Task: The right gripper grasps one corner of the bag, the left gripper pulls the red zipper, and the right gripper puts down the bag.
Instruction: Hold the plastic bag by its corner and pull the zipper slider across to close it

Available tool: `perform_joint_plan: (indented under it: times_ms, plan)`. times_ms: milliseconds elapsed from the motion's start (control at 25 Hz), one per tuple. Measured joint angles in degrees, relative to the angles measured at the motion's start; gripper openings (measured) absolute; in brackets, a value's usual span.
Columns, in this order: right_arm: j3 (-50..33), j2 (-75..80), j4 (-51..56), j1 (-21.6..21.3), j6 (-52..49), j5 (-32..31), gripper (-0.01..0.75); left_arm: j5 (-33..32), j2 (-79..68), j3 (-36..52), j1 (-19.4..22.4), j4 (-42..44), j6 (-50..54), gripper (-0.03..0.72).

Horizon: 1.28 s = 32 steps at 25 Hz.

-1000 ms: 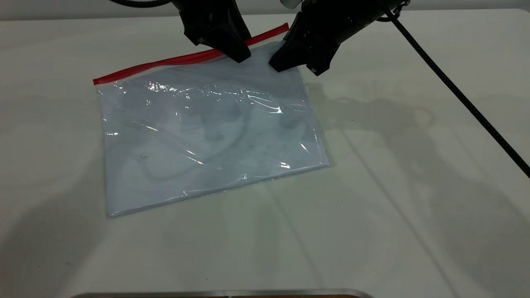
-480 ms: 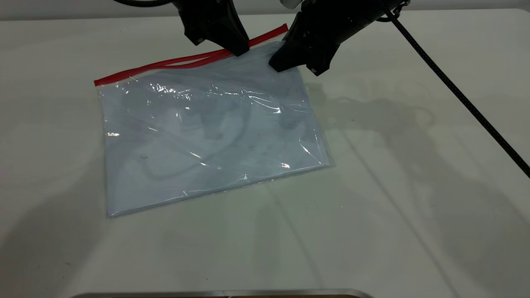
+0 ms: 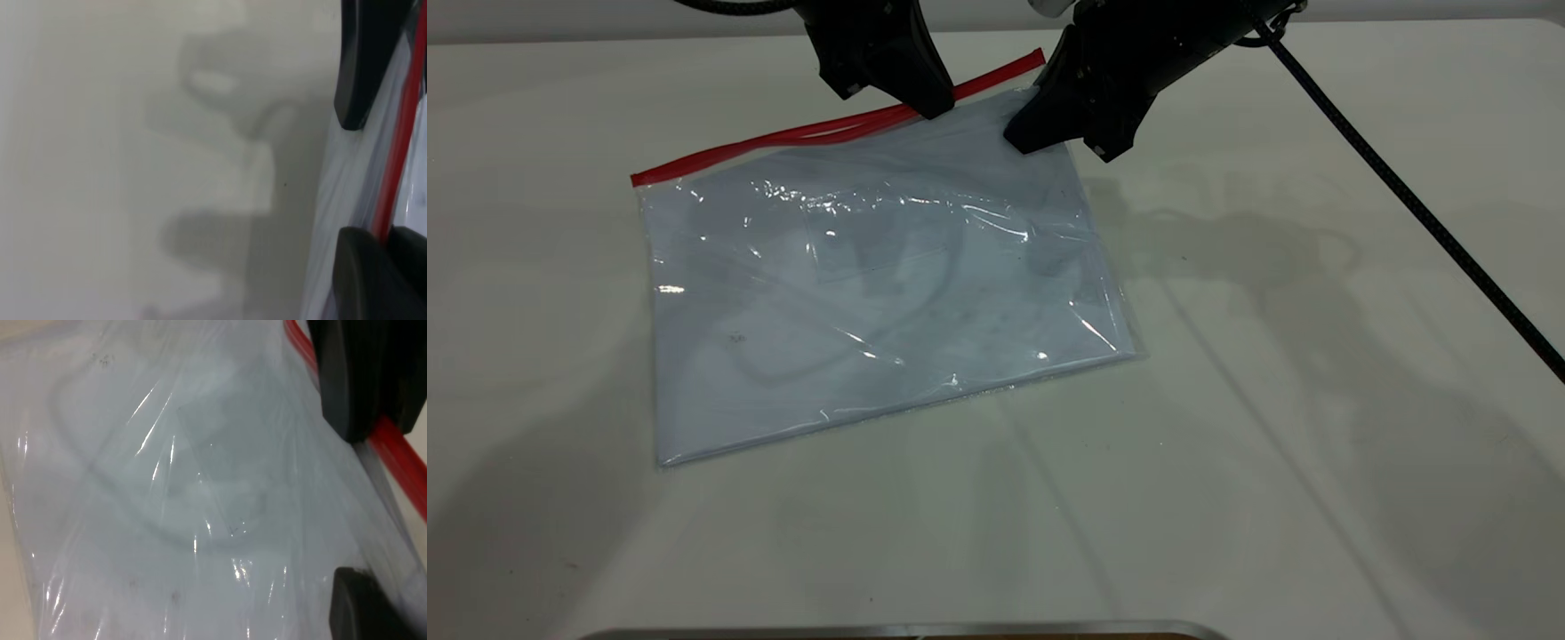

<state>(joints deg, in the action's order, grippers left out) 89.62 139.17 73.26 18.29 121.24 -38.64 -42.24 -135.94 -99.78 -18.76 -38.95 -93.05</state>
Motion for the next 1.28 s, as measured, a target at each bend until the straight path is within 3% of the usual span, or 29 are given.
perform_joint_plan:
  times_ms: [360,720,1280]
  plan:
    - [0.0,0.0,1.3,-0.9,-0.9,-0.6,0.057,0.4,0.0,0.0,0.0,-0.1,0.0,0.054]
    - [0.0,0.0,6.7,-9.8,-1.9,-8.5,0.056,2.7,0.0,-0.5,-0.2,2.1,2.0,0.054]
    - [0.0,0.0,6.8,-19.1,-12.2,-8.6,0.066,2.0,0.0,-0.5,0.8,16.6,17.6,0.054]
